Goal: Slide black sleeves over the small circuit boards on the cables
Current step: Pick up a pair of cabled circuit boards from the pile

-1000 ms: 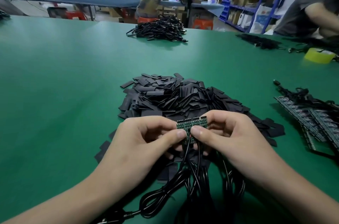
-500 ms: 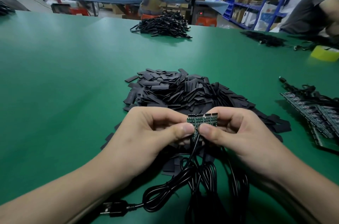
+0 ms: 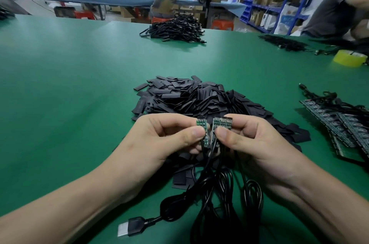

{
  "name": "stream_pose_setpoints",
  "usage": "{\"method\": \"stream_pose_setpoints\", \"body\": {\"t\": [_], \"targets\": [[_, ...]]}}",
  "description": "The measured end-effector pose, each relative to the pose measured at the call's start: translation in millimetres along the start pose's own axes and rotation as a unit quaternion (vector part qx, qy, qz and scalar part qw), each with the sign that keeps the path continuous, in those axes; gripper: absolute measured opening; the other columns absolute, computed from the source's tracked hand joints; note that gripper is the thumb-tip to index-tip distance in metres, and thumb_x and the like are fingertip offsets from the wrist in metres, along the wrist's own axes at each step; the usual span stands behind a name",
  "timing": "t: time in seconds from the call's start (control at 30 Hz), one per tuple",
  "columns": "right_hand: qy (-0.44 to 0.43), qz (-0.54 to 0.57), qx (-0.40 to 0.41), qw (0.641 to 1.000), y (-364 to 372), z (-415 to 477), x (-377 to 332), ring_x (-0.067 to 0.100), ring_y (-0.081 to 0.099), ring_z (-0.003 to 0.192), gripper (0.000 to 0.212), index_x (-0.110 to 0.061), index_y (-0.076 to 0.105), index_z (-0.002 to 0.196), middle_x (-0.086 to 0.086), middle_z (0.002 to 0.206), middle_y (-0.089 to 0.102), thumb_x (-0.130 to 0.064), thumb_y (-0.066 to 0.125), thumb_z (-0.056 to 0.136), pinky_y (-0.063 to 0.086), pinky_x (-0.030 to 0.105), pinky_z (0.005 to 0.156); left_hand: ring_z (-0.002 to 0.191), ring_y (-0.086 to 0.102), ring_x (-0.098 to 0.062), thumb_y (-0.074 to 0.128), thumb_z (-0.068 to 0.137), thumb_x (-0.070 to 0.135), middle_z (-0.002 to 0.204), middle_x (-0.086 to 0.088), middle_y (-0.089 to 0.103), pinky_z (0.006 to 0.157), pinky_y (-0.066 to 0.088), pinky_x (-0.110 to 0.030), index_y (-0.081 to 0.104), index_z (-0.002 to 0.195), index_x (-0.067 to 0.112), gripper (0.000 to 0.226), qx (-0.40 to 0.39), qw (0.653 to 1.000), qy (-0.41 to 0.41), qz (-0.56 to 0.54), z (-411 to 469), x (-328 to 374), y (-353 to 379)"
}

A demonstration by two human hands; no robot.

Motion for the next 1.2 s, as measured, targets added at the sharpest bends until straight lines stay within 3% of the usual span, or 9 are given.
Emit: {"method": "stream_pose_setpoints", "body": {"t": [0.13,0.27,0.37,0.57,0.67,0.83,0.93,1.07,1.2], "targets": [[-0.044,0.082,-0.044,0.995,3.2,-1.7,-16.6,0.013,0.069,0.072,0.017,-0.017,0.076,0.088,0.000,0.082,0.073,-0.031,0.083,0.081,0.057,0.027,0.072,0.061,0.066,-0.013,0.077,0.068,0.020,0.073,-0.013,0.073,0.061,0.057,-0.020,0.077,0.081,0.004,0.020,0.061,0.998,0.027,0.006,1.6,0.4,-9.3],[-0.072,0.160,-0.162,0.971,19.3,-7.7,-32.5,0.013,0.070,0.078,0.010,-0.017,0.072,0.092,-0.003,0.086,0.071,-0.026,0.074,0.088,0.057,0.033,0.081,0.063,0.069,-0.011,0.076,0.070,0.020,0.072,-0.007,0.074,0.061,0.057,-0.021,0.073,0.082,0.009,0.017,0.072,0.993,0.064,0.062,-0.2,6.3,-8.6],[-0.090,0.124,-0.199,0.968,24.2,-12.1,-40.3,0.014,0.074,0.082,0.008,-0.020,0.071,0.095,-0.004,0.090,0.075,-0.025,0.073,0.089,0.048,0.051,0.081,0.063,0.069,-0.009,0.070,0.077,0.024,0.077,-0.007,0.076,0.061,0.057,-0.021,0.065,0.089,0.011,0.019,0.055,0.992,0.081,0.080,-4.0,9.3,-1.1],[-0.127,0.004,0.005,0.992,-0.4,-5.0,-41.8,0.018,0.070,0.071,0.036,-0.020,0.075,0.075,0.006,0.078,0.075,-0.044,0.096,0.058,0.059,0.031,0.063,0.064,0.072,-0.025,0.067,0.088,0.024,0.086,-0.013,0.076,0.060,0.059,-0.026,0.063,0.097,0.013,0.015,0.075,0.982,0.166,0.048,-14.1,28.6,-0.8],[-0.109,0.003,0.091,0.990,-19.5,-2.9,-35.1,0.020,0.064,0.063,0.045,-0.015,0.072,0.076,0.013,0.079,0.069,-0.044,0.098,0.053,0.057,0.029,0.055,0.062,0.068,-0.015,0.063,0.087,0.026,0.086,-0.008,0.075,0.051,0.052,-0.017,0.061,0.106,0.015,0.022,0.112,0.980,0.162,0.030,-14.8,31.4,-7.1],[-0.108,0.007,0.107,0.988,-19.6,-1.5,-32.4,0.017,0.072,0.069,0.010,-0.023,0.072,0.077,0.012,0.086,0.075,-0.029,0.079,0.074,0.058,0.025,0.053,0.057,0.054,-0.006,0.055,0.091,0.030,0.081,0.000,0.069,0.047,0.044,-0.016,0.060,0.118,0.025,0.027,0.124,0.980,0.146,0.060,-8.5,27.2,-12.4],[-0.110,0.019,0.121,0.986,-21.0,-2.1,-31.4,0.022,0.073,0.067,0.011,-0.022,0.070,0.082,0.016,0.089,0.074,-0.027,0.078,0.077,0.059,0.027,0.052,0.059,0.061,-0.013,0.058,0.088,0.028,0.079,0.001,0.067,0.052,0.050,-0.020,0.059,0.121,0.016,0.036,0.085,0.988,0.122,0.031,-3.7,18.9,-4.5],[-0.106,0.036,0.135,0.984,-22.3,-3.0,-32.3,0.024,0.074,0.065,0.014,-0.021,0.068,0.082,0.016,0.089,0.073,-0.027,0.079,0.075,0.060,0.028,0.053,0.059,0.057,-0.010,0.086,0.072,0.032,0.068,0.004,0.062,0.058,0.047,-0.017,0.070,0.108,0.015,0.043,0.047,0.991,0.084,0.093,-1.0,5.1,-1.1],[-0.114,0.045,0.140,0.983,-18.5,-5.7,-36.9,0.027,0.075,0.067,0.014,-0.022,0.066,0.078,0.018,0.088,0.073,-0.026,0.078,0.073,0.062,0.030,0.056,0.059,0.057,-0.011,0.083,0.065,0.035,0.076,-0.007,0.064,0.056,0.045,-0.019,0.072,0.096,0.021,0.036,0.071,0.986,0.088,0.125,-0.4,1.8,-10.1]]}}
Point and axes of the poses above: each hand's wrist, its own z-axis towards the middle knuckle, its own y-axis out of the palm, x = y × z, the point moved 8 cm from there along z, towards the middle knuckle
